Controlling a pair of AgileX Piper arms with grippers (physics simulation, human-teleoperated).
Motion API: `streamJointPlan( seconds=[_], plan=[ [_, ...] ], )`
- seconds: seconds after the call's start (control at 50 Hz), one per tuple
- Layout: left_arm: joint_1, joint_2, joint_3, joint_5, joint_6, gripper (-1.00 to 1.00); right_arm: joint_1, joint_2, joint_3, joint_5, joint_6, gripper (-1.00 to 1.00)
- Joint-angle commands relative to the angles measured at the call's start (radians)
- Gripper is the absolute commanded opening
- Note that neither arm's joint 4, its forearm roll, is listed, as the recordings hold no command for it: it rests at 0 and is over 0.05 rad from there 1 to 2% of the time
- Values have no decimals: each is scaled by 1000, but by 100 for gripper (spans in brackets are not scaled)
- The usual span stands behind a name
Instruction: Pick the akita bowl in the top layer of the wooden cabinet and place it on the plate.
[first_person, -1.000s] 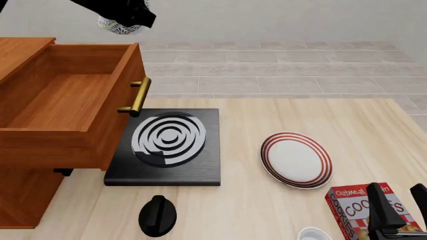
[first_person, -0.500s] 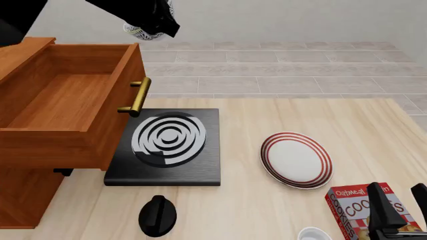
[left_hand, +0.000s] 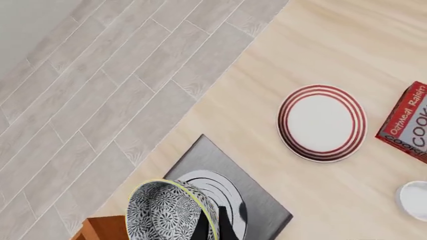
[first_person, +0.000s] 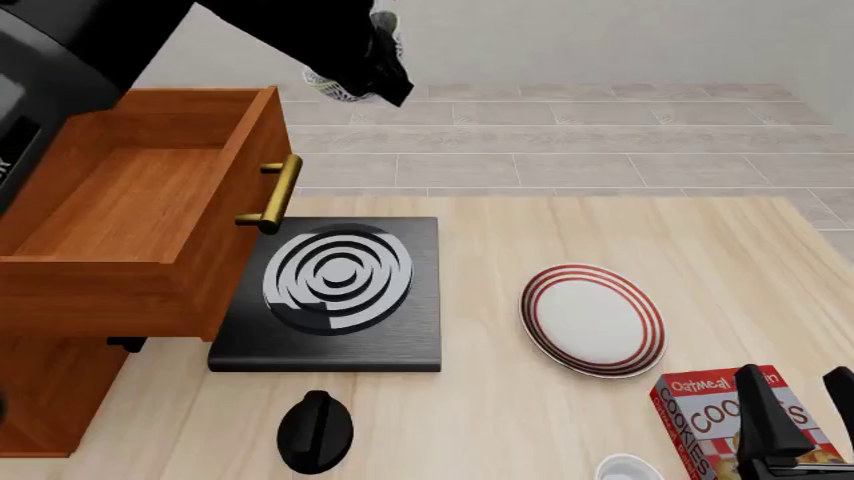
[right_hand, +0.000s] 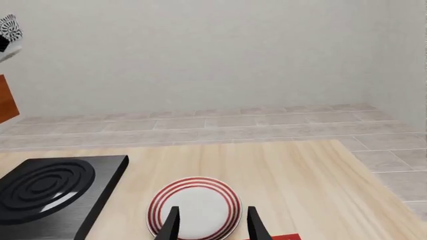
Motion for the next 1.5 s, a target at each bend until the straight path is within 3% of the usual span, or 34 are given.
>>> streamJointPlan(
  seconds=[0.02,0.92,1.5],
  plan=[
    [-38,33,13,-30,11,-100,-3,0,0,-2,3,100],
    [-135,136,106,-136,52,-100,2,0,1,-13,8,100],
    [-192,242,53,-155,64,-100,11,0,-3,-14,9,100]
  ],
)
